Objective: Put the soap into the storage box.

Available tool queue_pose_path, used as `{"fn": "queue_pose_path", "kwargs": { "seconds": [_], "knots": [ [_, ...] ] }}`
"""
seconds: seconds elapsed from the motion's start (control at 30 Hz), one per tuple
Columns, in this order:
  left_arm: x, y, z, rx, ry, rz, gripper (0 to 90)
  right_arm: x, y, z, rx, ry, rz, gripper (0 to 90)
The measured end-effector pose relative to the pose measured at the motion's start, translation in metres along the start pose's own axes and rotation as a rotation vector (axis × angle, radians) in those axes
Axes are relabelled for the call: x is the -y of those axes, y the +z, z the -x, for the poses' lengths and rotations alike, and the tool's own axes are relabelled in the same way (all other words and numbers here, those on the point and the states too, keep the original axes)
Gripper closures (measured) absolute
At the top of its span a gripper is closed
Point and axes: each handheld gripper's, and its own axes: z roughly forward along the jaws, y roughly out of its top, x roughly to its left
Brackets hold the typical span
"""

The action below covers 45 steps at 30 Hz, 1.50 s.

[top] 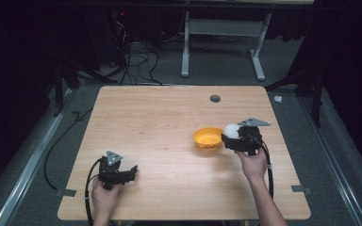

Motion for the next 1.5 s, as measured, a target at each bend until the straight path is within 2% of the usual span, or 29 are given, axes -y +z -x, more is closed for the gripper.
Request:
{"fn": "queue_pose_path", "kwargs": {
  "seconds": [0.53,1.5],
  "knots": [
    [0.0,0.0,0.0,0.001,-0.001,0.0,15.2,-0.012,0.016,-0.015,-0.066,-0.031,-0.019,23.1],
    [0.0,0.0,0.0,0.001,0.0,0.0,15.2,-0.017,0.044,-0.03,-0.107,-0.046,-0.057,23.1]
  ]
}}
